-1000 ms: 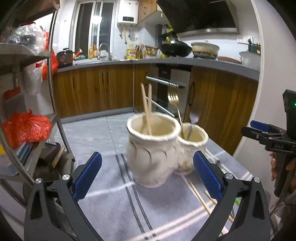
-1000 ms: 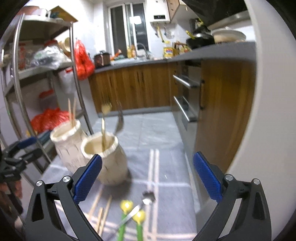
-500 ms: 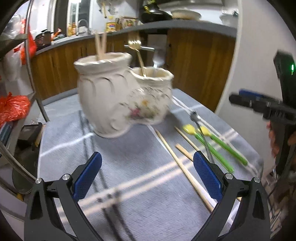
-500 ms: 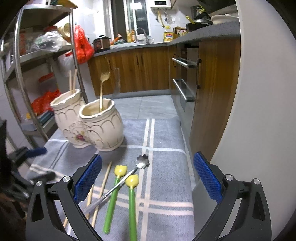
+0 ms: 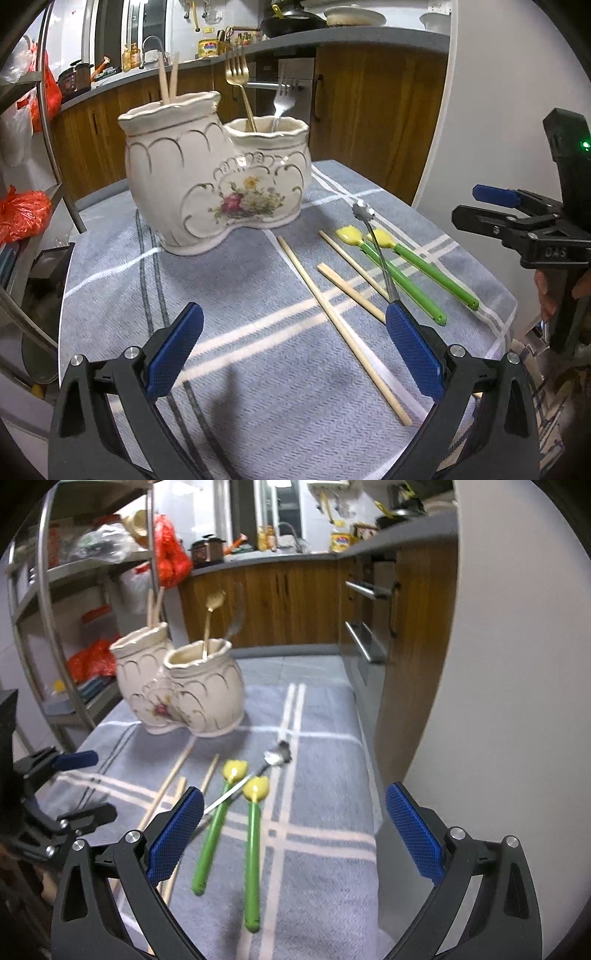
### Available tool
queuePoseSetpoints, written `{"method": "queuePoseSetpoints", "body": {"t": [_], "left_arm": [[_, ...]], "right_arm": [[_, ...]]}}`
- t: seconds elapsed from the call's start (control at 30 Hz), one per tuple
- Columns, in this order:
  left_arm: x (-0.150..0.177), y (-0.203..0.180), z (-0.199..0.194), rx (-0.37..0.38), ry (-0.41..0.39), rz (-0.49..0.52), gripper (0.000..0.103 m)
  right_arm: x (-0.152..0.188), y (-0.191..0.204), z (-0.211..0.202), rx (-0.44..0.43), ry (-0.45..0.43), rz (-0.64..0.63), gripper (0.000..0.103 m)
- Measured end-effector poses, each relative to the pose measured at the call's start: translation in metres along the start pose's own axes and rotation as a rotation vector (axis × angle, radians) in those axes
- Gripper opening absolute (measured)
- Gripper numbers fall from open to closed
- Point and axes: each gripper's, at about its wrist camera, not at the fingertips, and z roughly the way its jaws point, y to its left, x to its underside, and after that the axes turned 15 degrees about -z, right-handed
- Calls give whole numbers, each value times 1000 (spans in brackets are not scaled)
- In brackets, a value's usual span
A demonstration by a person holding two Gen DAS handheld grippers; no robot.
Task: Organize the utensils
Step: 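Move both tools back toward the remaining chopsticks and spoons, then close left tool on a wooden chopstick while right tool grasps a green spoon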
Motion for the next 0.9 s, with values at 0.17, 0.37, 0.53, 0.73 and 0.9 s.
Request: {"method": "queuePoseSetpoints", "body": {"t": [0.17, 0.37, 0.53, 0.73, 0.9], "left_arm": [[5, -10, 13, -45, 40, 9, 97], [6, -18, 31, -79, 99, 19, 77], [3, -23, 41, -88, 114, 26, 67], [-2, -20, 44, -80, 114, 35, 39], [-10, -7, 45, -79, 125, 39, 11]], "right_arm": [[5, 0, 8, 4, 22, 13, 98], [4, 1, 18, 0, 47, 24, 98], [-11, 1, 38, -20, 50, 5, 97], [-32, -5, 72, -27, 90, -16, 66], [-37, -8, 96, -92, 139, -5, 43]]}}
